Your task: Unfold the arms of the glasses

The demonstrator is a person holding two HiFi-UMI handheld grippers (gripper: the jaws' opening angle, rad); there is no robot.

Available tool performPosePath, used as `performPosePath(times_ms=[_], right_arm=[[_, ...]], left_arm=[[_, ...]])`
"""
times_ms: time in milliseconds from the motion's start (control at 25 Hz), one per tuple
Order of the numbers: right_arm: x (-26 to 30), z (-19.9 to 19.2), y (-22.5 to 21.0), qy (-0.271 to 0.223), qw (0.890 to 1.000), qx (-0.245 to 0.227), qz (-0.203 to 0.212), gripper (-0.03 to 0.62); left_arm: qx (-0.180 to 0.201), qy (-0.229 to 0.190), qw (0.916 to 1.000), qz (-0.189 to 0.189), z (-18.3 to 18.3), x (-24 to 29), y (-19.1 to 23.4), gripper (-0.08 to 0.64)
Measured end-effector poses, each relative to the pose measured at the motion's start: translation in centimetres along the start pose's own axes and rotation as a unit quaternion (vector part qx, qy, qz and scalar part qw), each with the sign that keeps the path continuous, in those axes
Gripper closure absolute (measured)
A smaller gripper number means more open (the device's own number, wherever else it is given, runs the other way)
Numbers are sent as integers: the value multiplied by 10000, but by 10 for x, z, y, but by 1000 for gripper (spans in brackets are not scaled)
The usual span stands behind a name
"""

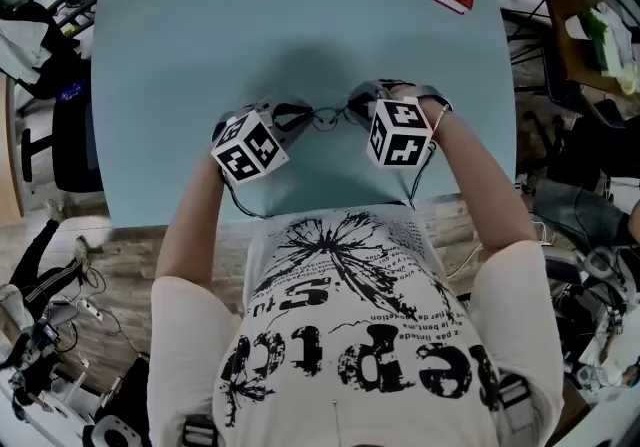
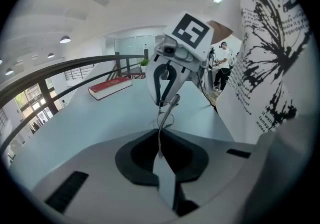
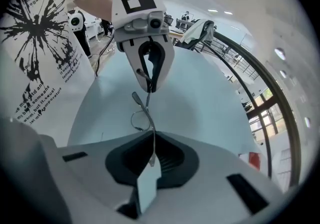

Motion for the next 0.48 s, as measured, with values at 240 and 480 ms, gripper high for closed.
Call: performPosePath(times_ms=[240, 480], right_arm=[[-22, -12, -6, -316, 9992, 200, -139, 568], [-29, -35, -12, -315, 9985, 370, -233, 566]], left_arm=[[-65, 108, 9999, 111, 1, -4, 3, 535], [-165, 233, 9991, 310, -6, -3, 8, 535]])
Point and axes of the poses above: the fingertips, and each gripper's own axes: x forward along the fingers, y to its left, z out of its top, the point moved 2 cm from there along -x, backward along the fingers, and after that the axes turned 15 degrees about x, right-handed, at the moved point
